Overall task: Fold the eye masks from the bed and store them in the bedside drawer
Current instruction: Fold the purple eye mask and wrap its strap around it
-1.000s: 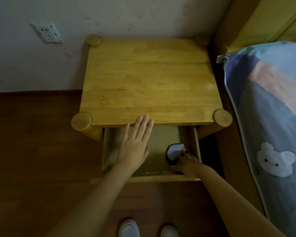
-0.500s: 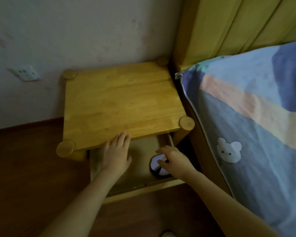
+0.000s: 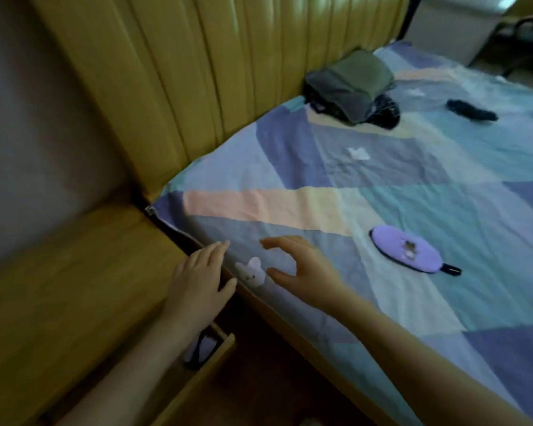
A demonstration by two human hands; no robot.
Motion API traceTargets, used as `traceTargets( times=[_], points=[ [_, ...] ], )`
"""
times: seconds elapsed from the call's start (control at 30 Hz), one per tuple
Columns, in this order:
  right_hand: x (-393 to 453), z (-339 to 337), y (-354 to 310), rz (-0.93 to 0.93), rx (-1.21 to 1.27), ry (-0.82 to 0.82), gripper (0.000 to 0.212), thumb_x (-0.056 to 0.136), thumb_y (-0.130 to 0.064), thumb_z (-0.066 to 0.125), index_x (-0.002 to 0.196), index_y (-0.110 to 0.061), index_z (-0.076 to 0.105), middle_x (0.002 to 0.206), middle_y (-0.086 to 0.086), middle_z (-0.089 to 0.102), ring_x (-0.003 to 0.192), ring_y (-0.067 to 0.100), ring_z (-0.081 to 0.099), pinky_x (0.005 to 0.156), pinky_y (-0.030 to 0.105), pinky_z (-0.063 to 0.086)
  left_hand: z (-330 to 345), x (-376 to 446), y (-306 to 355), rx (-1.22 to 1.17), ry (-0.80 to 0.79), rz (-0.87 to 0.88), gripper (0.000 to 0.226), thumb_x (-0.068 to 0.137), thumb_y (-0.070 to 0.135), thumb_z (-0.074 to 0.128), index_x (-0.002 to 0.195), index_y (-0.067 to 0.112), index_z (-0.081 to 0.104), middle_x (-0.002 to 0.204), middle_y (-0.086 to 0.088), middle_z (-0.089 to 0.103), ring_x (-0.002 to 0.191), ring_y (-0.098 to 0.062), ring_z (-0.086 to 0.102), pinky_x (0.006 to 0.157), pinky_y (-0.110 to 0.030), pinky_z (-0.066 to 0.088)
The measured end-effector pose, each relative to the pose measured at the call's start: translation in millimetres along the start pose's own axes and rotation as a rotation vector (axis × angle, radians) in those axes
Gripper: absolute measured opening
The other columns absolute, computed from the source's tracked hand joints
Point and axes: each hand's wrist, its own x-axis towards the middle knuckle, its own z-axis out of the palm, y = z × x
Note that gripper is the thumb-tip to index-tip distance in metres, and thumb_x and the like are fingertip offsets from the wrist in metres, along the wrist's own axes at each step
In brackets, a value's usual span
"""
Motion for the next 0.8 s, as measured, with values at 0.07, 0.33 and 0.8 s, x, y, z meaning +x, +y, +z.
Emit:
traceTargets(
  times=[0.07, 0.33, 0.8],
  points=[
    [-21, -37, 26, 0.065, 0.013, 0.063, 0.044, 0.084, -0.025, 0.066, 0.127, -0.025, 0.055, 0.127, -0.007, 0.06, 0.12, 0.01, 0.05, 0.103, 0.024, 0.036, -3, 23, 49, -0.019, 0.012, 0.106, 0.062, 0.085, 0.046, 0.05, 0.139, 0.019, 0.043, 0.139, -0.001, 0.052, 0.123, -0.022, 0.052, 0.095, -0.039, 0.043],
    [-98, -148, 169, 0.38, -0.023, 0.237, 0.055, 0.078, -0.024, 0.072, 0.13, -0.028, 0.052, 0.128, -0.009, 0.059, 0.121, 0.012, 0.049, 0.101, 0.028, 0.039, 36, 97, 223, -0.025, -0.058, 0.419, 0.064, 0.069, 0.047, 0.046, 0.124, 0.018, 0.059, 0.12, 0.001, 0.066, 0.106, -0.022, 0.064, 0.083, -0.036, 0.05],
    [-112, -176, 350, 0.433, -0.103, 0.089, 0.08, 0.077, -0.024, 0.071, 0.145, -0.023, 0.031, 0.146, -0.006, 0.044, 0.138, 0.021, 0.035, 0.097, 0.014, 0.022, 174, 221, 359, 0.076, -0.376, 0.46, 0.082, 0.081, 0.04, 0.064, 0.15, 0.025, 0.022, 0.149, 0.005, 0.038, 0.142, -0.02, 0.022, 0.105, -0.033, 0.027]
  ],
)
